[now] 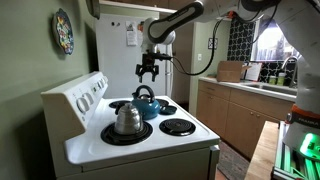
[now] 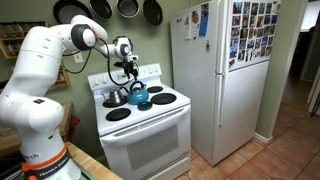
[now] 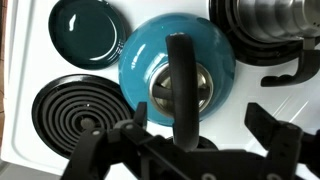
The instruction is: Put the kettle on the stove plate
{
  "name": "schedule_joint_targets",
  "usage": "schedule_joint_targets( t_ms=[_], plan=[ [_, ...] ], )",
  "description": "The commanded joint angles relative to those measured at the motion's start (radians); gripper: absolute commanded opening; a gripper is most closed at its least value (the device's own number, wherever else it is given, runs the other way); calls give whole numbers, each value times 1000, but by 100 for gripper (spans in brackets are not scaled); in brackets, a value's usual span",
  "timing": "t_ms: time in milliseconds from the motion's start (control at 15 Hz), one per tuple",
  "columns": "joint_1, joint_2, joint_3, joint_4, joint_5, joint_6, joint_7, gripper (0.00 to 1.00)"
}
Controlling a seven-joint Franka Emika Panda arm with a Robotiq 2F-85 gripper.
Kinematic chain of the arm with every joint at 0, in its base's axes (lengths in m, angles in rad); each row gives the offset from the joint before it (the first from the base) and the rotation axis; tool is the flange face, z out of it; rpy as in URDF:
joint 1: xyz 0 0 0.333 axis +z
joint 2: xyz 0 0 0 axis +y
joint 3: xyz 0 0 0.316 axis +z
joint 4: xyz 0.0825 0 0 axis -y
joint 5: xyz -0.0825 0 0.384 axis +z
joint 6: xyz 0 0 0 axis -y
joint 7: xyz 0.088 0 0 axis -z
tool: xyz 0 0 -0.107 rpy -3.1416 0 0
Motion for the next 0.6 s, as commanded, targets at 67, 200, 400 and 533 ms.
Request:
schedule_joint_targets(
  t_ms=[67, 200, 400, 533],
  plan=[
    [12, 47, -15, 51, 33, -4, -39, 100],
    [11, 63, -16, 64, 39, -6, -46, 100],
    [8, 87, -18, 79, 44, 7, -58, 100],
    [7, 99, -20, 88, 48, 12, -69, 100]
  ],
)
